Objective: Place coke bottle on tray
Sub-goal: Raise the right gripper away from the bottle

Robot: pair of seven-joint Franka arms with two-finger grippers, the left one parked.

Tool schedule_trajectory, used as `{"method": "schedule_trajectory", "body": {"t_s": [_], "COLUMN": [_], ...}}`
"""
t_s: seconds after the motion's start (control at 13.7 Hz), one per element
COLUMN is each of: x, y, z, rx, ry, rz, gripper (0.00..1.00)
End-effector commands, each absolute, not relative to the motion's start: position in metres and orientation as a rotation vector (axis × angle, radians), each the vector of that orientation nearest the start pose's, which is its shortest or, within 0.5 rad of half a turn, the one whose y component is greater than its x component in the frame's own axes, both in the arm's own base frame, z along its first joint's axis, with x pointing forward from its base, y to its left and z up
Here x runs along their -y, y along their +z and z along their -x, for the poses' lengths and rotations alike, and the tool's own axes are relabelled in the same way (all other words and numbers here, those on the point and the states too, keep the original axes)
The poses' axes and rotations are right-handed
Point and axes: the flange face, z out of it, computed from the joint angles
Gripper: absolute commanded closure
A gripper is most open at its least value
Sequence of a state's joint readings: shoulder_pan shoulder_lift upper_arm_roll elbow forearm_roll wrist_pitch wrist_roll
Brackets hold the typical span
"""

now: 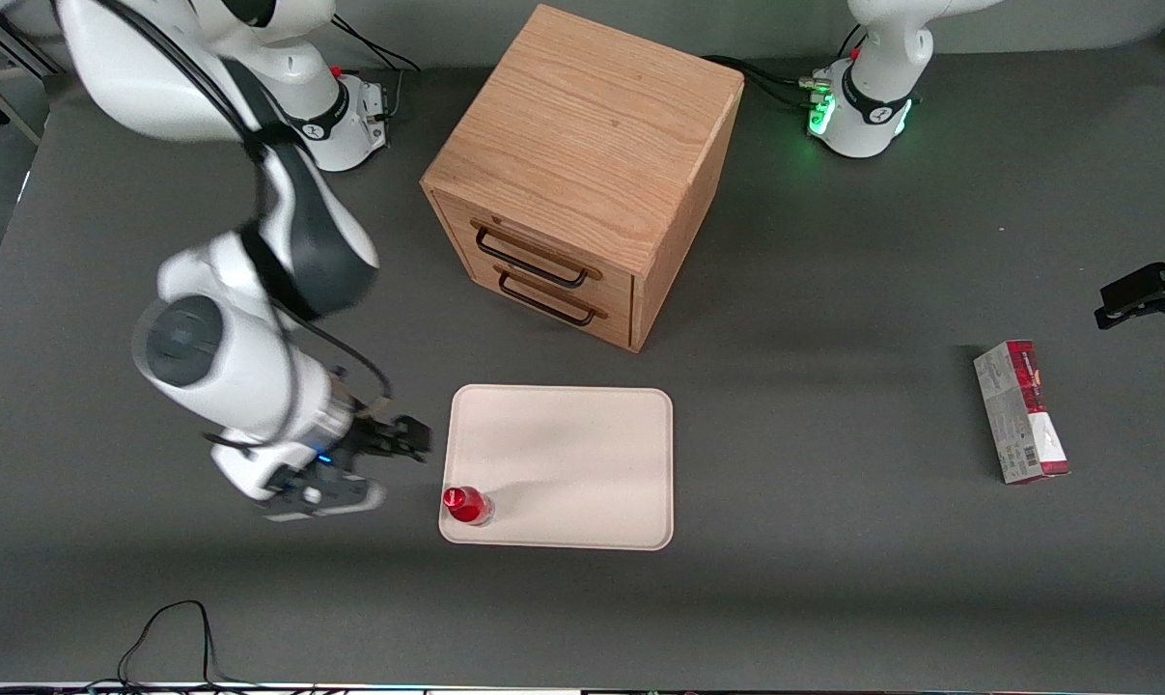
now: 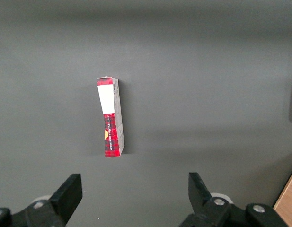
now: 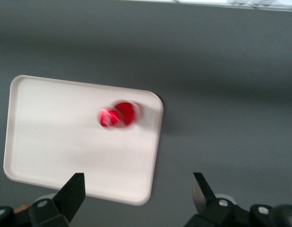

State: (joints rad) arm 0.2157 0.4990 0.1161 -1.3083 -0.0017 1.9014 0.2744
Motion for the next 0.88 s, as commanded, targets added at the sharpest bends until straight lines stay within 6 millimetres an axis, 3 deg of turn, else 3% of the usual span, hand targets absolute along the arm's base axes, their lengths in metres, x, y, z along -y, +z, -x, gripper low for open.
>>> {"method": "schedule_trajectory", "body": {"t_s": [0.0, 0.15, 0.37, 0.51, 0.8], "x": [-0.138, -0.091, -0.069, -0.057, -0.046], "y": [0.491, 0.509, 0.529, 0.539, 0.564], "z": [-0.590, -0.541, -0.478, -0.468, -0.486], "rx": [-0.059, -0.148, -0.154, -0.162, -0.202], "ry": [-0.050, -0.055, -0.082, -0.050, -0.051], "rz": [3.078, 3.074, 3.093, 3.120, 3.117], "gripper": [0.00, 0.00, 0.00, 0.00, 0.00]}}
